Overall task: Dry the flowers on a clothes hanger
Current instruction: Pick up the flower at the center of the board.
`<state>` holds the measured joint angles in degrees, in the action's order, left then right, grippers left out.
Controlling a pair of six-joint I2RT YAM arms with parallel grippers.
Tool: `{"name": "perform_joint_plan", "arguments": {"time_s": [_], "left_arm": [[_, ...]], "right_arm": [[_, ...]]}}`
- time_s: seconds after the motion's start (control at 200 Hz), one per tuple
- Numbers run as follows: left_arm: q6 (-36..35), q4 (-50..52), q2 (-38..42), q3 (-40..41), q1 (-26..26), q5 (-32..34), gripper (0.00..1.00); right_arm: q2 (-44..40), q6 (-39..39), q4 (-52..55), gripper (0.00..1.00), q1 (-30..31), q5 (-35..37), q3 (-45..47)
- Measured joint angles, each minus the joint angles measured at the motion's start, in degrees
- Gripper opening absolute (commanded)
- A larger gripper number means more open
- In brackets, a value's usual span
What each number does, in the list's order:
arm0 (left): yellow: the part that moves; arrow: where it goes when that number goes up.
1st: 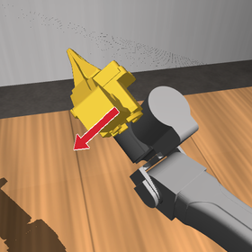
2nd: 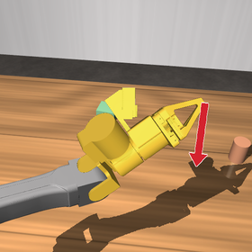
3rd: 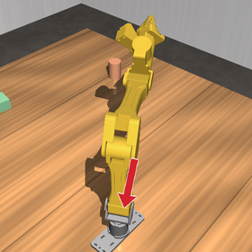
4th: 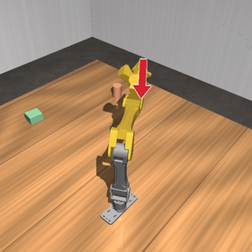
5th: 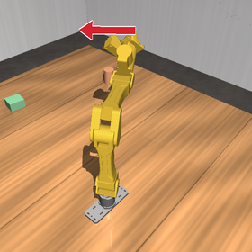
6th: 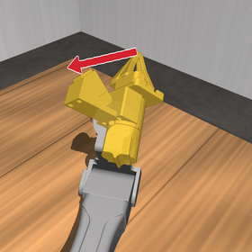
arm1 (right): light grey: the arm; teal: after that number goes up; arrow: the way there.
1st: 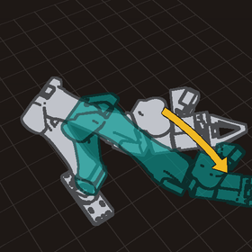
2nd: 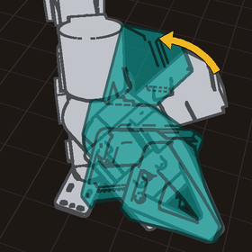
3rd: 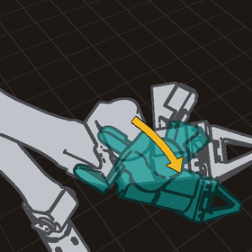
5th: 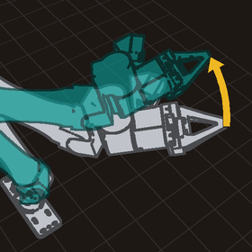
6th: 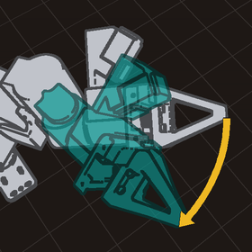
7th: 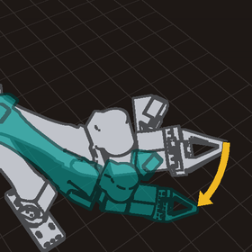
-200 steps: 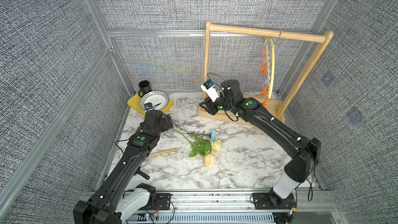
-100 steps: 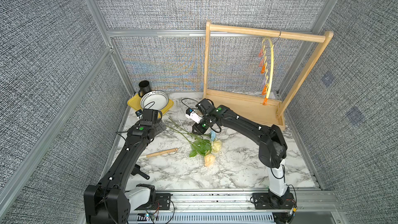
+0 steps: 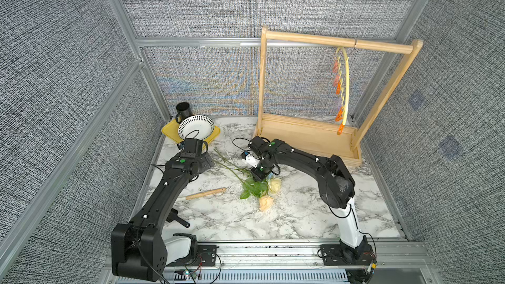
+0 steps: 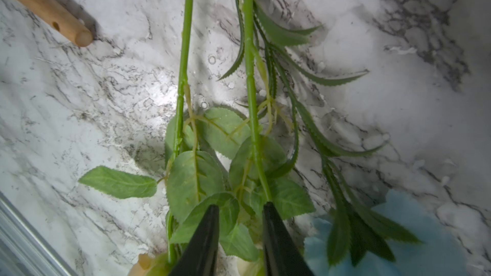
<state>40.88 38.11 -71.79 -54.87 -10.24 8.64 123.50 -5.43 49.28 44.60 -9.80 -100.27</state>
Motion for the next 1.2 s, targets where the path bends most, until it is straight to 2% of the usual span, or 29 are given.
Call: {"name": "perform_joint_plan", "arguments": {"time_s": [0.35, 0.556, 0.786, 0.981, 1.201], "left_arm": [[-1.5, -0.5, -2.3, -1.2, 0.0, -5.0, 1.0], [-3.0, -2.0, -3.3, -1.3, 0.0, -9.3, 1.0], [-4.7, -2.9, -3.3, -3.1, 0.0, -15.8, 0.98], [-5.3, -2.9, 0.7, -5.3, 0.0, -21.9, 0.99], [-6.1, -4.2, 1.4, -8.2, 0.0, -32.7, 0.99]], "right_arm": [[4.2, -0.9, -1.0, 0.29, 0.0, 3.5, -0.7], [2.7, -1.8, -2.0, 0.15, 0.3, 4.4, 1.2], [-4.8, -3.0, -3.5, 0.09, 0.4, 4.0, 3.9], [-13.8, -3.5, -6.6, 0.06, 0.4, 3.5, 9.3], [-22.8, -3.5, -13.0, 0.05, 0.4, 3.5, 17.1]]}}
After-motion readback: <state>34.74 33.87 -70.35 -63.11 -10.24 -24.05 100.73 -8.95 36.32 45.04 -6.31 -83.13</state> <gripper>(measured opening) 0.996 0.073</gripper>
